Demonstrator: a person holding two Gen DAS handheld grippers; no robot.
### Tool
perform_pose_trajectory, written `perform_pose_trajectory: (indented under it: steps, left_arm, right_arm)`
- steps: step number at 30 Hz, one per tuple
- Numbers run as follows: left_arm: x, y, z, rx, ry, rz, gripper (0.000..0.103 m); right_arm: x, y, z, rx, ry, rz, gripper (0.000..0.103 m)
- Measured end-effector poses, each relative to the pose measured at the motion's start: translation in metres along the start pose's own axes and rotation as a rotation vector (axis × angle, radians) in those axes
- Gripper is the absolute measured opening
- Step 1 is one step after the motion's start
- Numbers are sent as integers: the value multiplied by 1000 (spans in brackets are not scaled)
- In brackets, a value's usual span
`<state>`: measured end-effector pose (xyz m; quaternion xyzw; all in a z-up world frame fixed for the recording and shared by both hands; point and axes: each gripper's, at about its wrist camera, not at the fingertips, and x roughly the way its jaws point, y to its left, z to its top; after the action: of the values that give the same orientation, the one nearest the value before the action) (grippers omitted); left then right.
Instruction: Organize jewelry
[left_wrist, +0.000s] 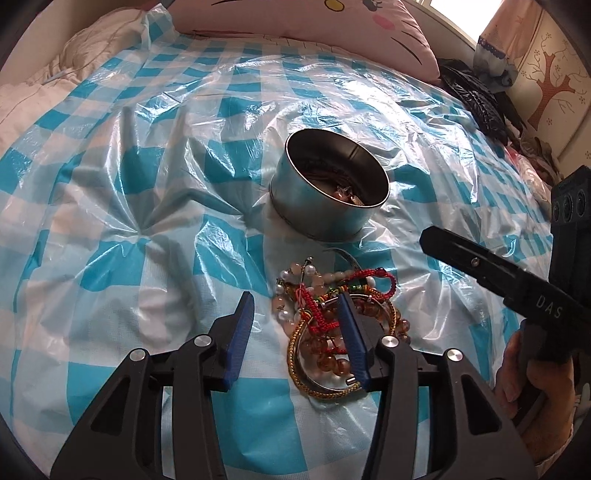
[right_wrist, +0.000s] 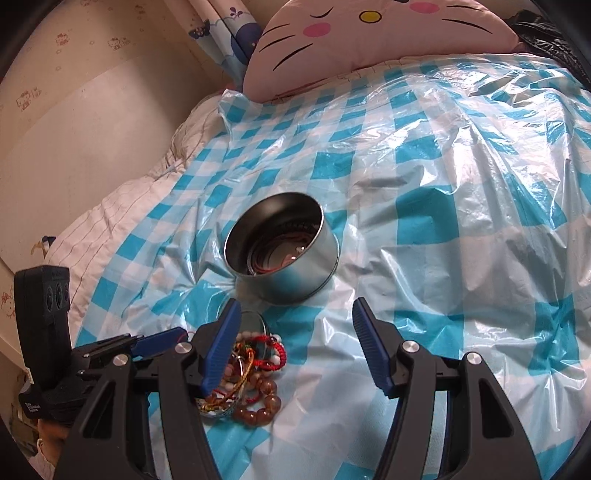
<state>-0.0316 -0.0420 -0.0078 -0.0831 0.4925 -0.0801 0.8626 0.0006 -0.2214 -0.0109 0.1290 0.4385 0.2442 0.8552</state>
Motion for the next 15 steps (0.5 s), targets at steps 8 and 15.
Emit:
perform_pose_trajectory:
  steps: [8, 15]
  left_arm:
    - [9, -6, -5, 24, 37, -52, 17]
    - [8, -3, -4, 10, 33, -97, 9]
  right_arm:
    - [21, -2, -8, -1, 105, 66, 44]
    - [36, -9, -8, 27, 154, 123, 35]
